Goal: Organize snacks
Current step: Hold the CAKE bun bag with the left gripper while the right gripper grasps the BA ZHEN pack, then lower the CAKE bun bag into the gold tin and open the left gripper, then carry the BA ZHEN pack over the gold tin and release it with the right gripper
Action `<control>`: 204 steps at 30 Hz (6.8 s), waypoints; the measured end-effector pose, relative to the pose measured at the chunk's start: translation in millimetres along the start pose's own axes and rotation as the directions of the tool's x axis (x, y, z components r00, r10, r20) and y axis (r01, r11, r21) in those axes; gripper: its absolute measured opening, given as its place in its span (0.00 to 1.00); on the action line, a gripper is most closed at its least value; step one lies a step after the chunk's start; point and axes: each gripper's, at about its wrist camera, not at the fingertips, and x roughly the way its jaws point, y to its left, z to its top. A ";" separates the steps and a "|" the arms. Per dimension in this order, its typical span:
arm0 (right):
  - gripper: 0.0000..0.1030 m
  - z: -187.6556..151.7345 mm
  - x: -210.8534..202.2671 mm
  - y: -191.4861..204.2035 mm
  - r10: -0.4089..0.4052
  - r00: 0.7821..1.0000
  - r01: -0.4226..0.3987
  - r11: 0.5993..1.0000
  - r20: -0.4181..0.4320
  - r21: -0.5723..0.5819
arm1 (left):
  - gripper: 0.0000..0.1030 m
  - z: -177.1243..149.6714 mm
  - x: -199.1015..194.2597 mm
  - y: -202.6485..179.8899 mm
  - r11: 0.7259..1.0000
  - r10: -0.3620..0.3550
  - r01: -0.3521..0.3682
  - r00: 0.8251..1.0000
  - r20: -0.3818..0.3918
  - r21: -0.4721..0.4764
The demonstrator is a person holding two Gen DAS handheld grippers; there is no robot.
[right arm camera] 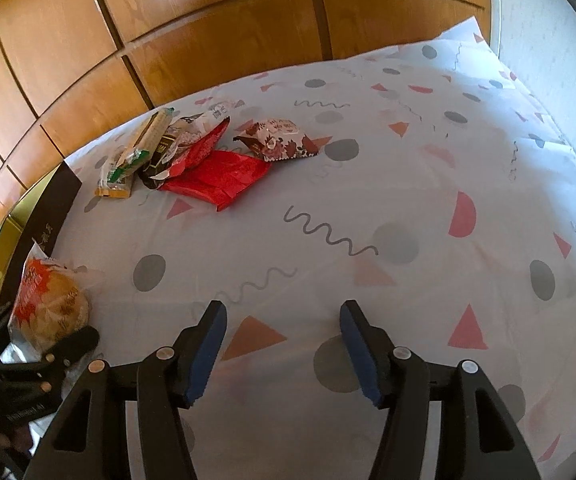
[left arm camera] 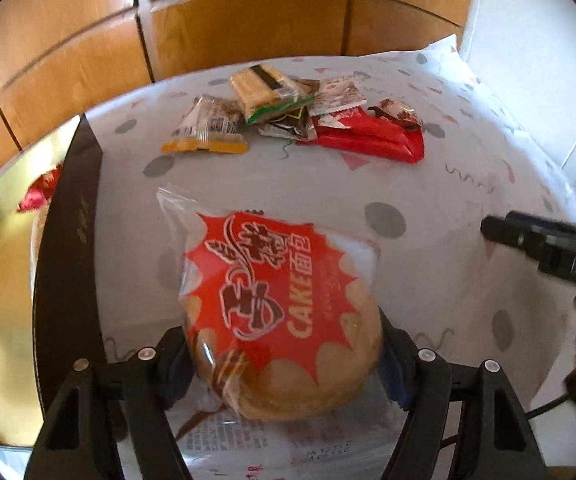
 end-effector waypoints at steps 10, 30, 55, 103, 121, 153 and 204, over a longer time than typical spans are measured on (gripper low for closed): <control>0.41 57.2 -7.9 11.2 0.175 0.985 -0.175 0.984 0.008 0.045 | 0.73 -10.4 -8.0 -0.3 1.000 -0.005 0.004 0.999 0.054 0.012; 0.17 152.6 86.0 62.4 0.185 0.982 -0.182 0.982 -0.050 0.049 | 0.73 -15.6 -11.4 0.9 1.000 -0.019 0.017 0.996 0.089 0.014; 0.57 62.2 0.2 -10.8 -0.122 0.992 0.120 0.990 -0.021 -0.076 | 0.73 -17.0 -11.8 1.3 1.000 -0.009 0.009 0.996 0.086 0.002; 0.33 45.4 34.9 4.6 -0.200 0.980 0.190 0.935 -0.002 -0.298 | 0.70 9.4 -106.6 189.7 0.887 0.069 -0.035 0.996 0.058 -0.461; 0.33 45.9 36.2 4.7 -0.202 0.979 0.193 0.942 -0.005 -0.275 | 0.76 69.3 -18.1 287.3 0.885 0.201 -0.224 0.974 -0.100 -0.409; 0.32 37.2 30.3 8.8 -0.228 0.973 0.231 0.940 0.044 -0.252 | 0.92 -21.9 -138.6 181.7 0.839 0.409 -0.317 0.903 0.129 -0.442; 0.35 -14.3 25.2 338.8 0.312 0.925 -0.367 0.580 -0.217 -0.728 | 0.89 -72.3 -147.3 243.5 0.712 0.488 -0.348 0.870 0.074 -0.610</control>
